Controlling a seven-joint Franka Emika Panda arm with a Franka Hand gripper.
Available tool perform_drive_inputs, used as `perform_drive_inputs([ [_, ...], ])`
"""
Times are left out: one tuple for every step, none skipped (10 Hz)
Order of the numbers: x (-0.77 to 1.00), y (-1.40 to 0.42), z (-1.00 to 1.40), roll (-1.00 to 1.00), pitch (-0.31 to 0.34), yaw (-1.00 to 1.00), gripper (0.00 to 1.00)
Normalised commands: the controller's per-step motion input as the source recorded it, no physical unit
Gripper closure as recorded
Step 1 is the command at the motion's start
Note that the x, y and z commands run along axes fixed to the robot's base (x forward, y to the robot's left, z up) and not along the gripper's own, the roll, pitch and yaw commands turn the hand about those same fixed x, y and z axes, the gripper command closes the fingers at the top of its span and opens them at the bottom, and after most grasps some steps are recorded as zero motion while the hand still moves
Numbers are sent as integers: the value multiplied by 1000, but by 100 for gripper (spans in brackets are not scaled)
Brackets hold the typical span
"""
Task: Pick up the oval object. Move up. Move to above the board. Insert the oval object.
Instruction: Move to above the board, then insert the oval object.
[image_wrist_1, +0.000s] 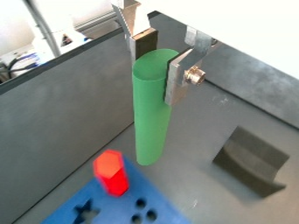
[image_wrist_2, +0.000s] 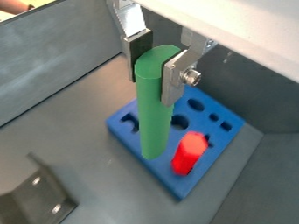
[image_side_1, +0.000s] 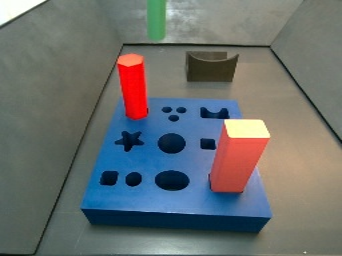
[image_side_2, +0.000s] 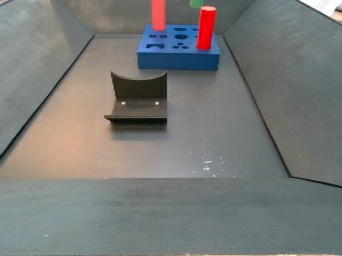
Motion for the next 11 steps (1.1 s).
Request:
perform_drive_inputs([
  [101,-1000,105,11,121,11,100],
  [110,-883,104,8,128,12,100],
  [104,-496,68,10,135,6,100],
  [98,-341,52,9,126,1,100],
  [0,-80,-31,0,0,0,100],
  [49,-440,-109,104,24,-63,100],
  [403,-523,-11,130,83,-20,100],
  [620,-597,-3,131,84,0,100],
  [574,-483,-66,109,57,-203,100],
  [117,-269,-74,26,0,-783,100],
  [20,-223,-74,3,0,-914,100],
])
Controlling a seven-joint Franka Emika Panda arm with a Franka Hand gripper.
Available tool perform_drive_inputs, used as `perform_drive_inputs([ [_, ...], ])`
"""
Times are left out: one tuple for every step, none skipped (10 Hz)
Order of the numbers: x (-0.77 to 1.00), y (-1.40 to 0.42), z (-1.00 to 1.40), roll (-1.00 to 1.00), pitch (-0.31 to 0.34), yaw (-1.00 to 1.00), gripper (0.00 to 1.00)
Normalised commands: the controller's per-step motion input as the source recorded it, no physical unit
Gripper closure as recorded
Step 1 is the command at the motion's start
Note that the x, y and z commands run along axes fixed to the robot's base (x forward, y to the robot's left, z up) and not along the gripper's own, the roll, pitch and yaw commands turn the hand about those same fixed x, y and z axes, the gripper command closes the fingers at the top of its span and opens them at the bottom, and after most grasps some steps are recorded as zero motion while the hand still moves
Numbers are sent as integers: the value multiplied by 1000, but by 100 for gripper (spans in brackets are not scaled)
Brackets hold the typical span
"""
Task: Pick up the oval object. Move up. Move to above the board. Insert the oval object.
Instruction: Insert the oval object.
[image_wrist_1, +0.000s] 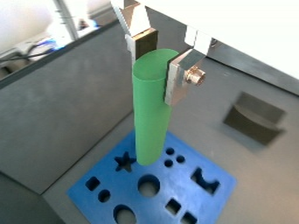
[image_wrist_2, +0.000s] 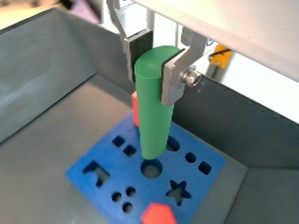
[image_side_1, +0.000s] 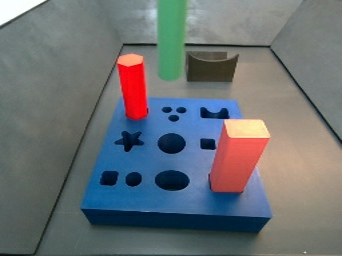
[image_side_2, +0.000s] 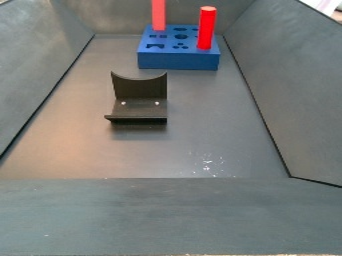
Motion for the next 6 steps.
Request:
perform_drive_inputs([
  [23,-214,-83,0,0,-929,100],
  [11,-214,-80,0,0,-934,100],
  [3,-220,-83,0,0,-937,100],
  [3,-220,-86,0,0,-937,100],
  [6,-220,-86,0,0,-934,100],
  [6,-220,-86,0,0,-940,100],
])
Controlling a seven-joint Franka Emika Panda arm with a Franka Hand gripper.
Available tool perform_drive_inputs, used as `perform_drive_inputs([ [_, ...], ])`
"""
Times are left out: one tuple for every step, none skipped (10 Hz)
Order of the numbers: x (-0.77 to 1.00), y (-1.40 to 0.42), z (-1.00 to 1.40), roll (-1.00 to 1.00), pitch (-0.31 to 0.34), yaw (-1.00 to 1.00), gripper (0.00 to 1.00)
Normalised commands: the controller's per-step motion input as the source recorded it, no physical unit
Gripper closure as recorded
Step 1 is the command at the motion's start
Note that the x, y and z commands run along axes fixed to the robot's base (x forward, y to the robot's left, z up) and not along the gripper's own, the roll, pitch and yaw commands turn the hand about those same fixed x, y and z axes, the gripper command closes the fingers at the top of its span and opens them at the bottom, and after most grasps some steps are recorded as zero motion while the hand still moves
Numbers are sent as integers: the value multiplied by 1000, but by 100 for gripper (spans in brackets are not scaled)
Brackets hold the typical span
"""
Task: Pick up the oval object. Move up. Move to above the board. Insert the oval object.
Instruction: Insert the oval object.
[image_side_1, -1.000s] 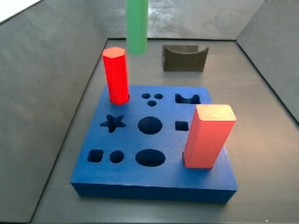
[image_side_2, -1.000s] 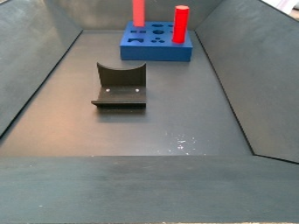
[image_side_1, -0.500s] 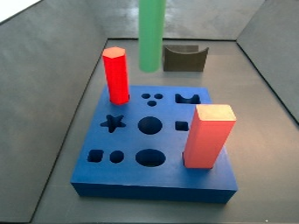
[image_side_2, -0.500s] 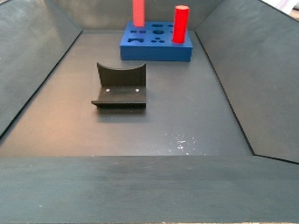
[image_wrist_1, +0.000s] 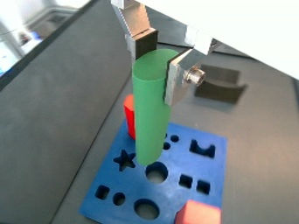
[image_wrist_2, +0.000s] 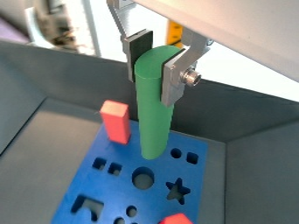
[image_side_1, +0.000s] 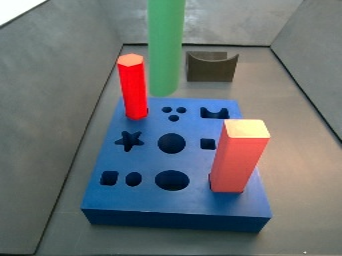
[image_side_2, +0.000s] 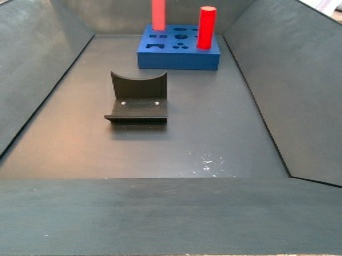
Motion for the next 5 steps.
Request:
perform_drive_inputs([
  [0,-157,-120,0,0,-983,100],
  [0,-137,-131,0,0,-991,100],
  [0,-137,-134,0,0,-991,100],
  [9,-137,-143,0,0,-989,100],
  [14,-137,-149,0,0,-986,100],
])
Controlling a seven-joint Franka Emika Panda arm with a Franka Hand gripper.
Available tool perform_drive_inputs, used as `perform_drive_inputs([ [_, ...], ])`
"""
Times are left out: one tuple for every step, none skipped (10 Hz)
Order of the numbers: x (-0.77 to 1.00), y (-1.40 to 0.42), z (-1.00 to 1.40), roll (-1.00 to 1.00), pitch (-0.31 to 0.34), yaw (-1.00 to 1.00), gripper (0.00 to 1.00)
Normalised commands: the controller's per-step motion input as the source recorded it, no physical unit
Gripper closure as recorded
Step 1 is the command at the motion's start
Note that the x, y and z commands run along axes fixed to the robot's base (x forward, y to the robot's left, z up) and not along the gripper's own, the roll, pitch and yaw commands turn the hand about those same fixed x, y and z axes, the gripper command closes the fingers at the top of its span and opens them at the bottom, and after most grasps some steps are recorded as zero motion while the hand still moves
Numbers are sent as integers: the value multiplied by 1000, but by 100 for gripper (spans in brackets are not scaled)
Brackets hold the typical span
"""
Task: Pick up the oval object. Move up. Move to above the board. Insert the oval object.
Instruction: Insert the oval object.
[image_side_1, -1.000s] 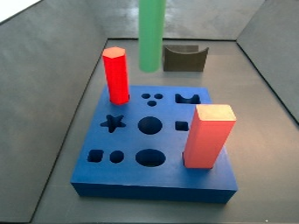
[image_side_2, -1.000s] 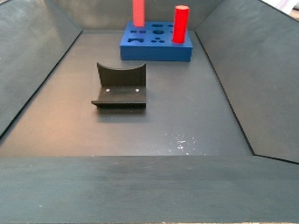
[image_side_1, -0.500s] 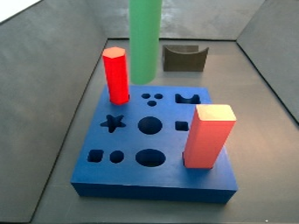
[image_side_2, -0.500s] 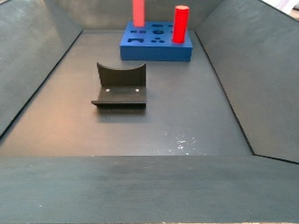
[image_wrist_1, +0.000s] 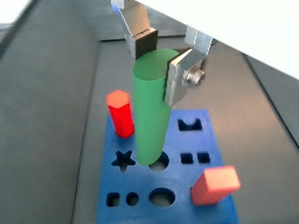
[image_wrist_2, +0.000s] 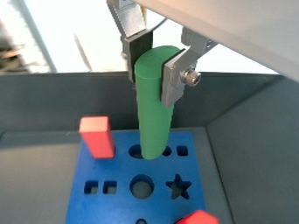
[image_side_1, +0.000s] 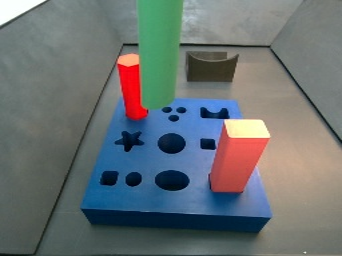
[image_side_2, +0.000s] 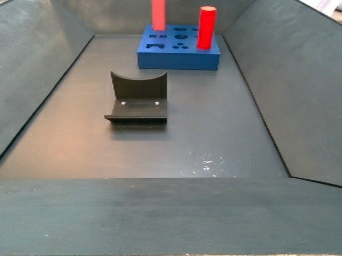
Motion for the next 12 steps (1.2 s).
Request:
perform_drive_inputs([
  [63,-143,-203,0,-11,-946,100],
  [106,-149,-206,0,-13,-911,100],
  [80,-146,-206,0,-14,-931,100],
  [71,-143,-206,0,-17,-937,100],
  [43,-140,-200,0,-11,-966,100],
  [34,-137,-186,0,-4,-977,100],
  [37,-137,-186,0,-4,-977,100],
  [49,-140,-197,0,-19,-966,100],
  [91,-146,-197,0,-16,-929,100],
  [123,-151,-203,0,-13,-900,100],
  [229,-166,-180,0,0,-789,100],
  [483,-146,-171,-3,0,0,100],
])
